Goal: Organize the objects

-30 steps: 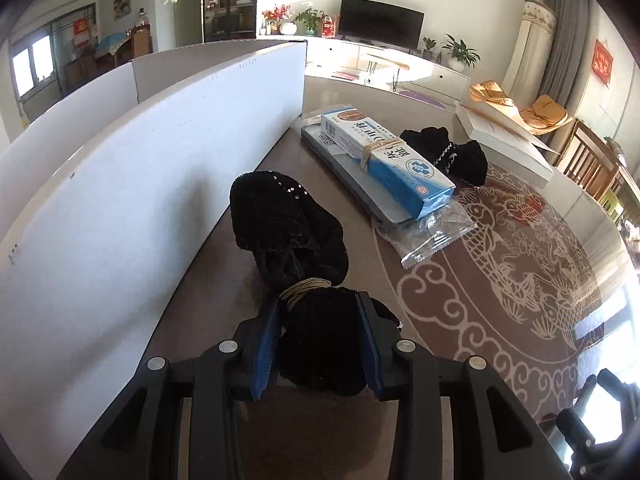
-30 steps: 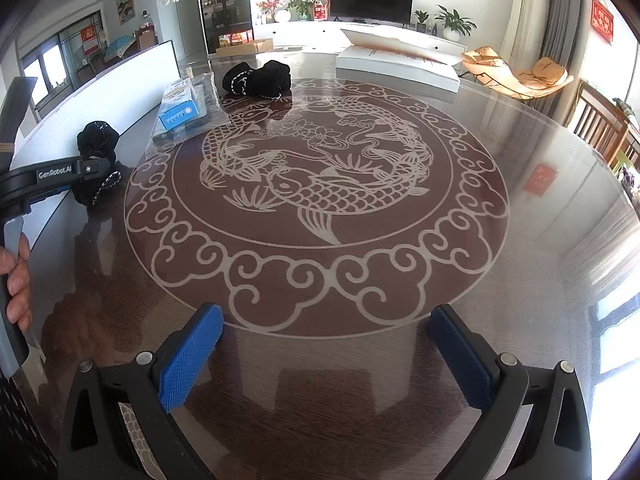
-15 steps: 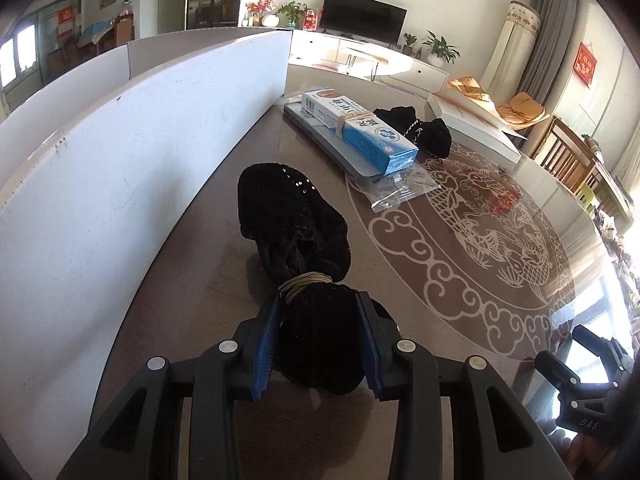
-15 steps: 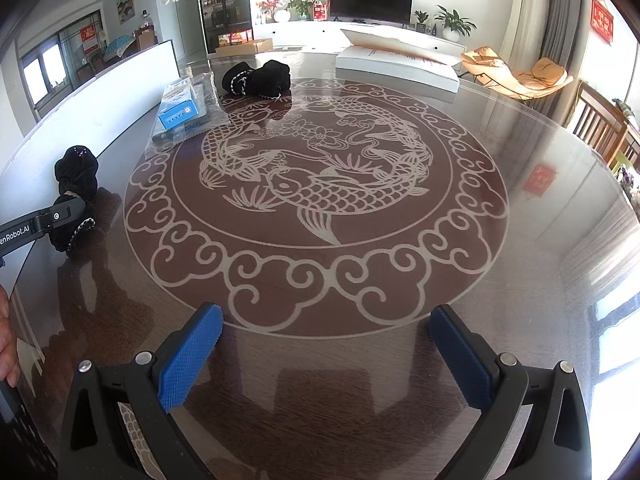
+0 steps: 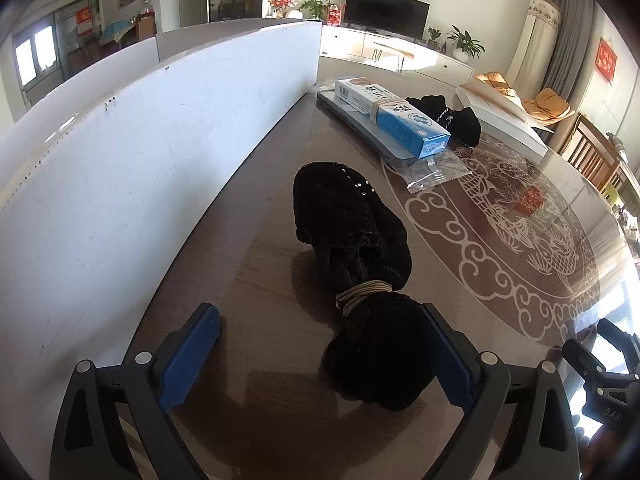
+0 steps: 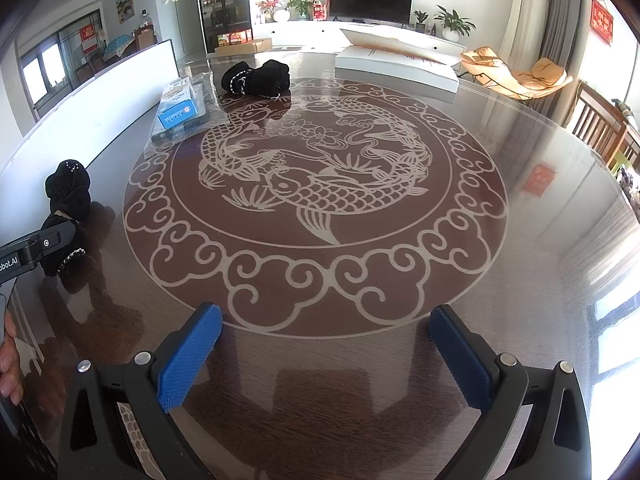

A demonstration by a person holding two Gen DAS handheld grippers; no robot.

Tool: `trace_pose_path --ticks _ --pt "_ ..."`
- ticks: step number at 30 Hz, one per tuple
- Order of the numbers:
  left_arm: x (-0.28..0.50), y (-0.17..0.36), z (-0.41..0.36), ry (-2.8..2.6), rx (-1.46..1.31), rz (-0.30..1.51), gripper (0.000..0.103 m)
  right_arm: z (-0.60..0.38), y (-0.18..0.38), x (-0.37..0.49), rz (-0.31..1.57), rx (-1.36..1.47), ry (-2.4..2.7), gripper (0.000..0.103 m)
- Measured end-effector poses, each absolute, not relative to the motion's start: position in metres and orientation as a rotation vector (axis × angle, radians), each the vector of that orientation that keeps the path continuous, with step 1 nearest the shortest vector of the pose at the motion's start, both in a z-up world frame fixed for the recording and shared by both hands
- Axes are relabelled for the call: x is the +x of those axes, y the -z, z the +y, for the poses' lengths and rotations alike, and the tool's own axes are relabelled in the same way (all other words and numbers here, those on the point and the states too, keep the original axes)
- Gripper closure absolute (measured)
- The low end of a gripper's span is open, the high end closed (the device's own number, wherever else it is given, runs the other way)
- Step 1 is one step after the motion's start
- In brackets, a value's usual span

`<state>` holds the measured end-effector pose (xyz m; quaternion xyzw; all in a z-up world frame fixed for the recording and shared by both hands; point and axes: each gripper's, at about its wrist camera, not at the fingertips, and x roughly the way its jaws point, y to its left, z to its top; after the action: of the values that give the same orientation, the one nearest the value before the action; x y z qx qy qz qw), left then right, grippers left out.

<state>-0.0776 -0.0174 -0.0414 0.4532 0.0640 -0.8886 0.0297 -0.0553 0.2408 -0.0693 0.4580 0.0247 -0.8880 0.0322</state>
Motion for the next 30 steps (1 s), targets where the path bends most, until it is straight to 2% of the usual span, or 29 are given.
trace_pose_path --ticks 3,30 --pt "-0.0766 0.0429 -0.0185 2.727 1.398 0.188 0.000 0.2408 0.0694 -0.0553 0.076 1.410 2.734 0.000" --pt "-0.0707 0.0434 -0.0180 2.744 1.363 0.175 0.000 0.2409 0.0696 -0.0555 0.076 1.411 2.734 0.000"
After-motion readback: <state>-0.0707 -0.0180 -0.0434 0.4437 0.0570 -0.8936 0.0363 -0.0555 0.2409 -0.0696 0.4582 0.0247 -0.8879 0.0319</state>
